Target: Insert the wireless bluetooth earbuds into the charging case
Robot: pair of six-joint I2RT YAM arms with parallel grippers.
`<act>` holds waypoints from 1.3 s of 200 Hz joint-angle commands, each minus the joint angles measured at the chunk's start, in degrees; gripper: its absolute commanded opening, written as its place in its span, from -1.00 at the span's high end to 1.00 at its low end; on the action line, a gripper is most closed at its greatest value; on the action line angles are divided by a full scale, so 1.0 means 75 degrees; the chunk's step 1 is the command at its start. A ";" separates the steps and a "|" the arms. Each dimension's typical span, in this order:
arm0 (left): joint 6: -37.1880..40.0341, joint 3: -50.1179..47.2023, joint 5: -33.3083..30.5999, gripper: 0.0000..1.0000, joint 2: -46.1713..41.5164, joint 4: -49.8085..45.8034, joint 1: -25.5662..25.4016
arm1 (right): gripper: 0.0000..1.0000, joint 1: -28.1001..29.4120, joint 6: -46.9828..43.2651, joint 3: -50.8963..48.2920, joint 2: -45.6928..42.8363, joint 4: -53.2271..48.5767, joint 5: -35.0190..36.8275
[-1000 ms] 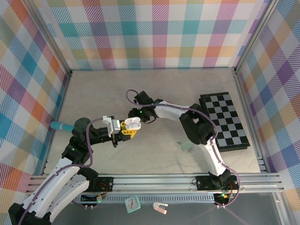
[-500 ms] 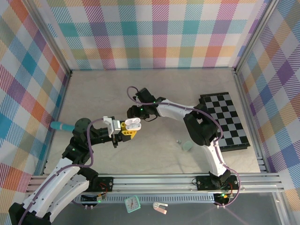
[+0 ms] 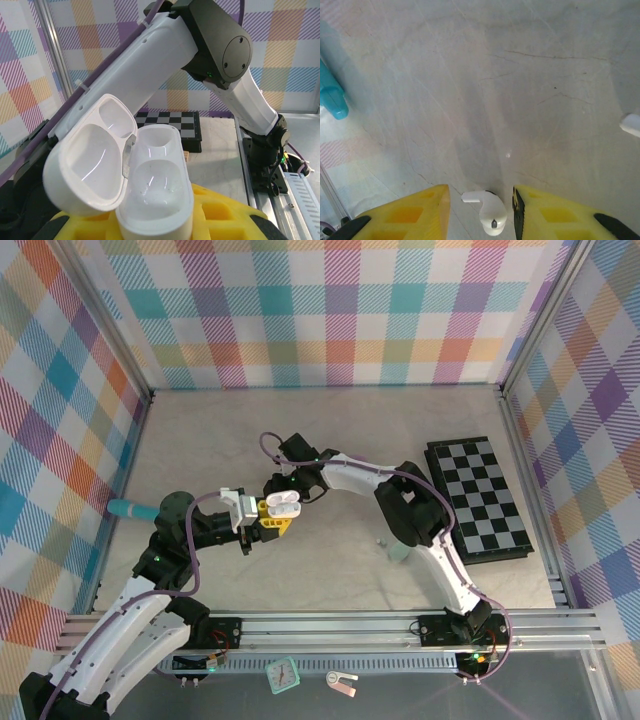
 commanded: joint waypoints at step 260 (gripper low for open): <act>0.0200 -0.0035 0.0185 0.86 -0.0002 0.0238 0.0132 | 0.58 0.0091 -0.1192 0.0815 0.0357 -0.1727 -0.0375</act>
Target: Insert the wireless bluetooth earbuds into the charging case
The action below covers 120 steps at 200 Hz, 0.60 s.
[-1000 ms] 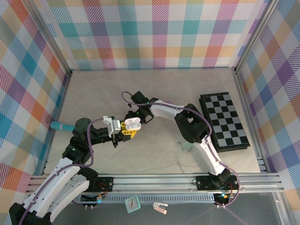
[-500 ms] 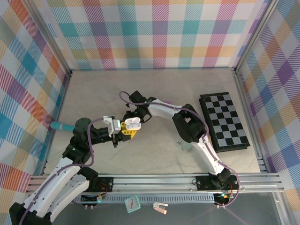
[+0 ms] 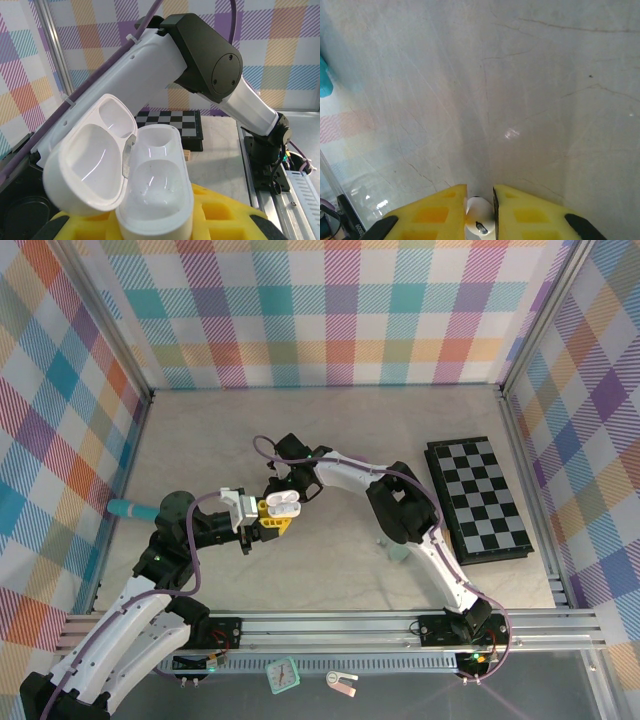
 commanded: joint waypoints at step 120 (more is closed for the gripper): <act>0.0164 0.0266 0.0283 0.86 0.0364 0.0183 0.0089 | 0.55 -0.1053 -0.2842 -0.3390 -0.2615 -0.1277 0.0015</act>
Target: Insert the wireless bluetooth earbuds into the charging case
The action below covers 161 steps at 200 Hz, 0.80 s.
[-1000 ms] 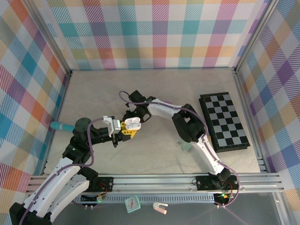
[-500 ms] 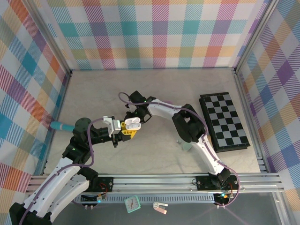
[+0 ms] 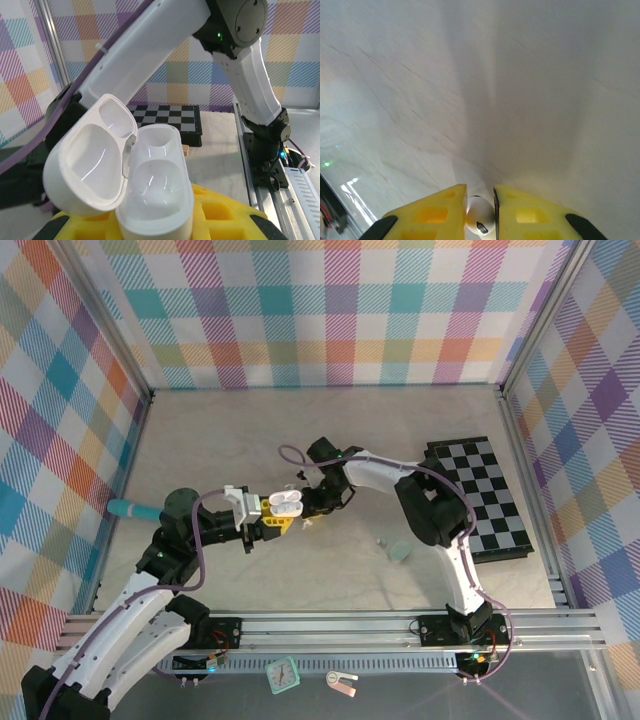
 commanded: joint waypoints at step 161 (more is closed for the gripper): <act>0.0129 0.0290 0.0269 0.87 0.0410 0.0408 0.0089 | 0.20 -0.0343 -0.0992 -0.1837 -0.1151 0.0258 -0.0992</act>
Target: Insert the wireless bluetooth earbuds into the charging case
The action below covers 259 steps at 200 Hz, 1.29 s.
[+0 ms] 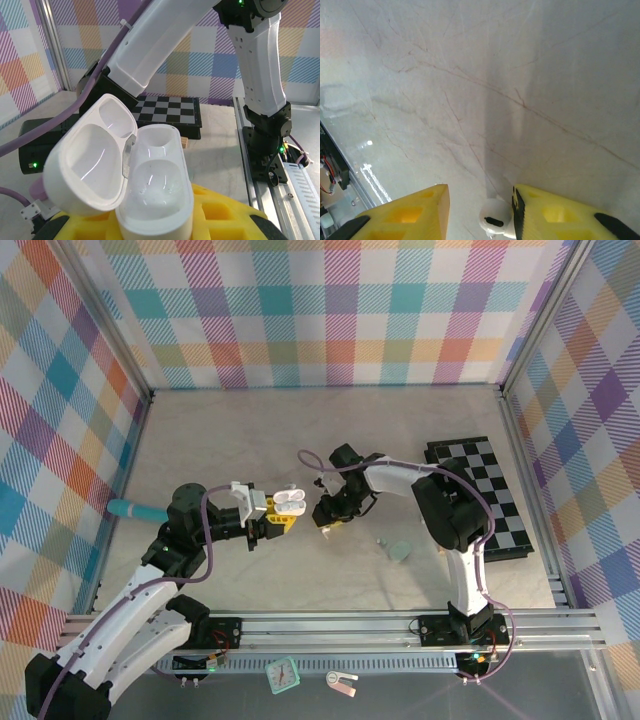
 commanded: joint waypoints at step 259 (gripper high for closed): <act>0.0076 0.0213 0.0222 0.87 0.0147 0.0578 0.0089 | 0.56 0.0048 -0.0745 -0.0684 -0.0798 -0.0260 0.0393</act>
